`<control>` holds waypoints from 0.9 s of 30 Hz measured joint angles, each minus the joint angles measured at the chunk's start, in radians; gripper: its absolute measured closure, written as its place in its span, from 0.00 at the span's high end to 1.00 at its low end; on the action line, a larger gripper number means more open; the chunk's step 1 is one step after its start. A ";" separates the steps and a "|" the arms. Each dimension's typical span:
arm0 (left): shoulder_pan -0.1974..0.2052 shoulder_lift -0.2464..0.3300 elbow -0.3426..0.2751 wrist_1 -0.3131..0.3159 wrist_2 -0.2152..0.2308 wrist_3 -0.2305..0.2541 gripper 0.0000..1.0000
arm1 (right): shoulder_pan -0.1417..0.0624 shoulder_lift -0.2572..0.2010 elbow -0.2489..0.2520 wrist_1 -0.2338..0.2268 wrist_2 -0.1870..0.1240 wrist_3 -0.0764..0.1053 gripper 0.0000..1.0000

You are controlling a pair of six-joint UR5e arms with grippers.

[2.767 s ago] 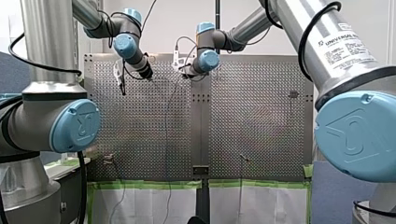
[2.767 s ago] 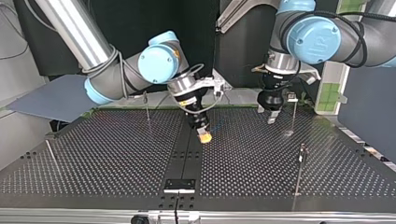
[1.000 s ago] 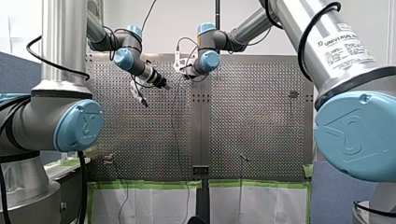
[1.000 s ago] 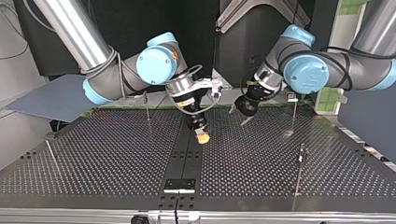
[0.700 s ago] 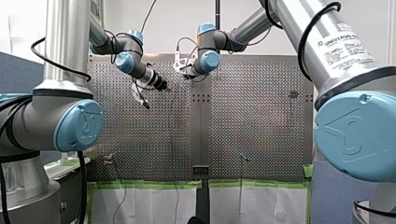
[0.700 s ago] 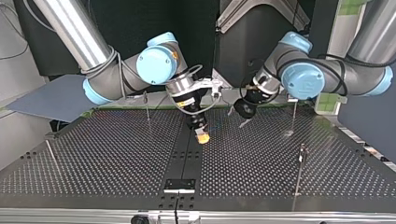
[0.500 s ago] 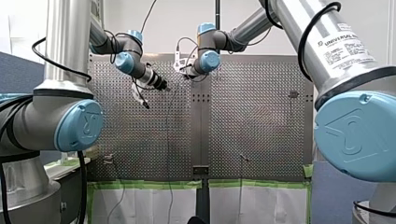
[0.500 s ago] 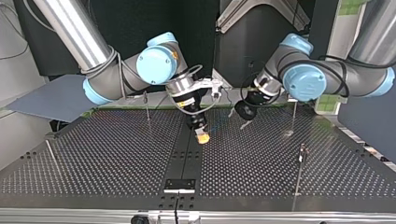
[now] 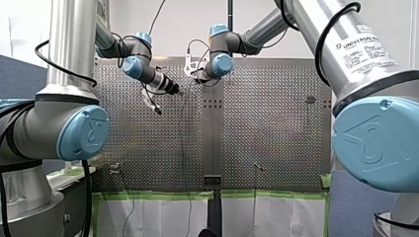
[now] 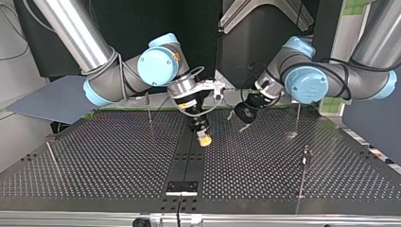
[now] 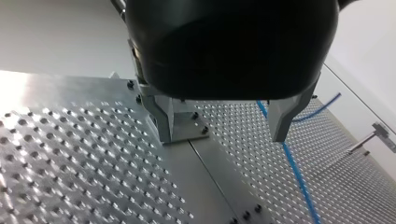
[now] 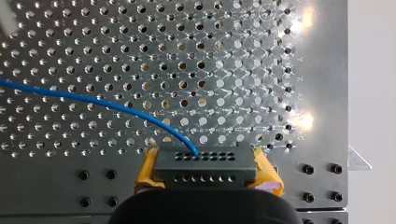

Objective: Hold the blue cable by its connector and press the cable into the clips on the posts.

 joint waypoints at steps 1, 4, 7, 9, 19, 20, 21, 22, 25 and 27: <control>-0.001 -0.006 0.000 -0.001 0.001 0.004 0.99 | 0.000 0.000 0.000 0.000 0.000 0.000 0.00; -0.005 -0.027 0.001 0.000 0.007 0.016 0.99 | 0.000 0.000 0.000 -0.001 0.000 0.000 0.00; -0.009 -0.037 0.006 0.002 0.023 0.017 0.99 | 0.000 0.000 0.000 -0.002 0.001 0.000 0.00; -0.013 -0.040 0.009 0.004 0.032 0.013 0.99 | 0.000 0.000 0.000 -0.003 0.001 0.000 0.00; -0.025 -0.041 0.012 0.065 0.064 -0.054 0.99 | 0.000 0.000 0.000 -0.003 -0.001 0.000 0.00; -0.026 -0.041 0.012 0.072 0.069 -0.061 0.99 | 0.000 0.000 0.000 -0.003 -0.001 0.000 0.00; -0.028 -0.041 0.013 0.082 0.075 -0.071 0.99 | 0.000 0.000 0.000 -0.003 -0.001 0.001 0.00; -0.029 -0.041 0.013 0.090 0.080 -0.079 0.99 | 0.000 0.000 0.000 -0.003 -0.001 0.001 0.00; -0.034 -0.041 0.012 0.115 0.091 -0.105 0.99 | 0.000 0.000 0.000 -0.003 -0.001 0.002 0.00; -0.036 -0.043 0.012 0.133 0.094 -0.122 0.99 | 0.001 0.000 0.000 -0.004 -0.002 0.002 0.00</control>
